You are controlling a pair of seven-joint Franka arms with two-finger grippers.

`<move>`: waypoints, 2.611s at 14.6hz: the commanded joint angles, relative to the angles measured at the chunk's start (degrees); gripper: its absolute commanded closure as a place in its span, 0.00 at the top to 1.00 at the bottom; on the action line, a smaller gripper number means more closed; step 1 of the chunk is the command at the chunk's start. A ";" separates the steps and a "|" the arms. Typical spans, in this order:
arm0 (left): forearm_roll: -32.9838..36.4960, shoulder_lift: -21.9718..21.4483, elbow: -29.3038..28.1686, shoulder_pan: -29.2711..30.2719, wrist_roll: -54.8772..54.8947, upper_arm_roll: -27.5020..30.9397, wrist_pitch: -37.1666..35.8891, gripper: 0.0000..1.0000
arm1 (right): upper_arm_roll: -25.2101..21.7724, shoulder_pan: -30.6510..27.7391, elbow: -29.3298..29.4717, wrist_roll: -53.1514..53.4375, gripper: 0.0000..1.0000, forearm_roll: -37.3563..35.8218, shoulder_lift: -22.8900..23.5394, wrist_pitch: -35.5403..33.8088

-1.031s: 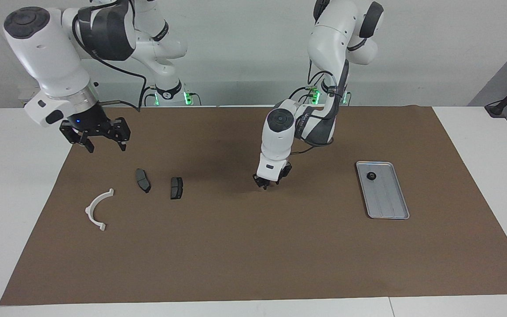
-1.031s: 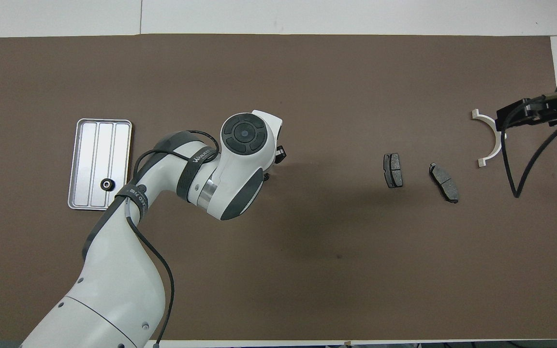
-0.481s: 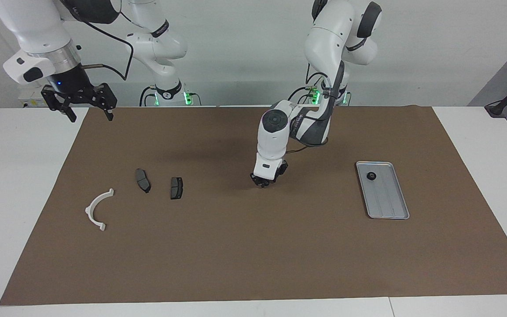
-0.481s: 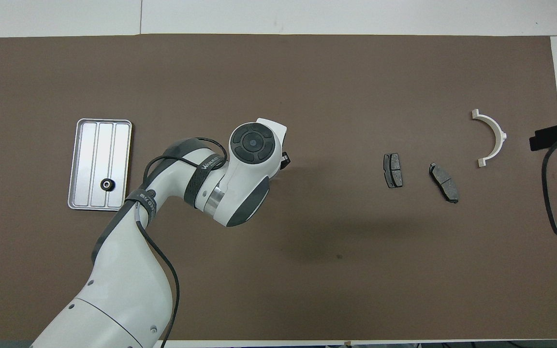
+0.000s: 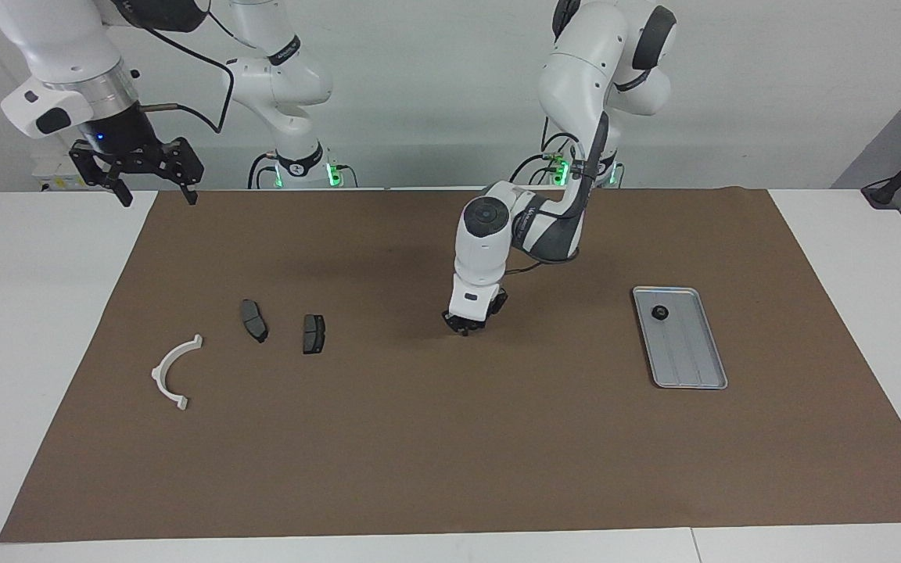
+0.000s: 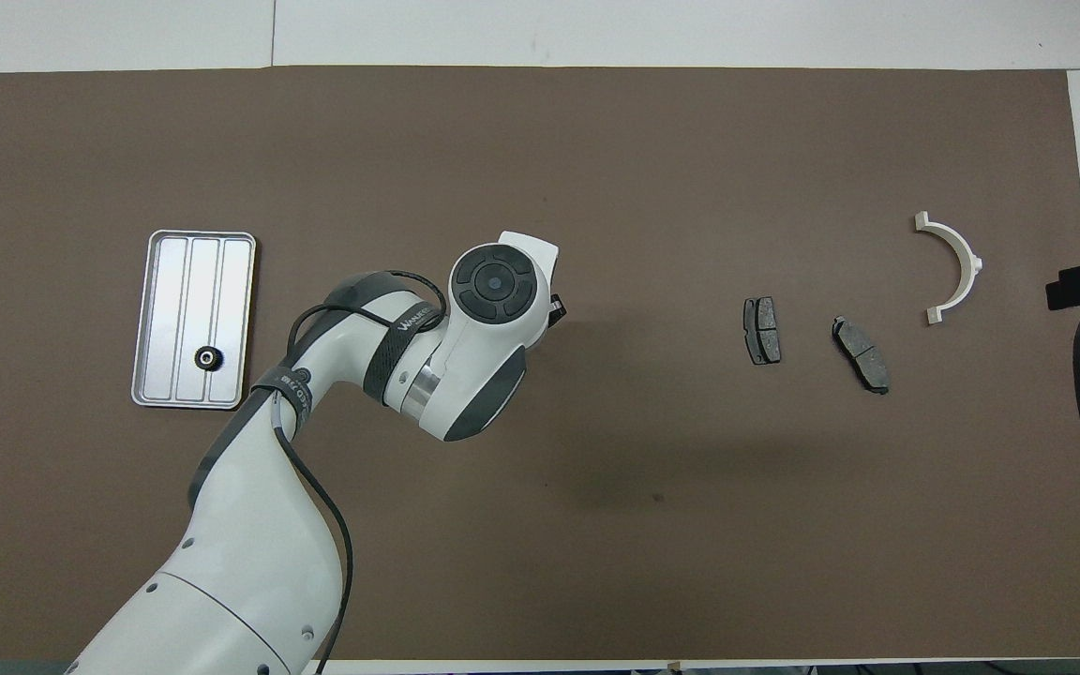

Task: Pick bearing gear from pile to tray
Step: 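Grasp the second black bearing with the left gripper, then carry the bearing with the left gripper over the silver tray, then lower the bearing into the tray and open the left gripper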

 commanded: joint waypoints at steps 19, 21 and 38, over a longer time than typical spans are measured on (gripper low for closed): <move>2.33 -13.77 -7.78 27.95 36.56 0.86 -9.80 0.00 | 1.09 -2.03 -1.65 -0.22 1.00 0.42 -1.09 -2.13; 2.33 -13.94 -8.92 33.13 44.73 0.77 -7.70 0.00 | 1.09 -2.03 -1.65 -0.22 1.00 0.42 -1.09 -2.13; 1.27 -10.43 -16.39 39.31 49.43 0.86 7.86 0.00 | 1.18 -2.03 -1.65 -0.13 1.00 0.42 -1.09 -1.60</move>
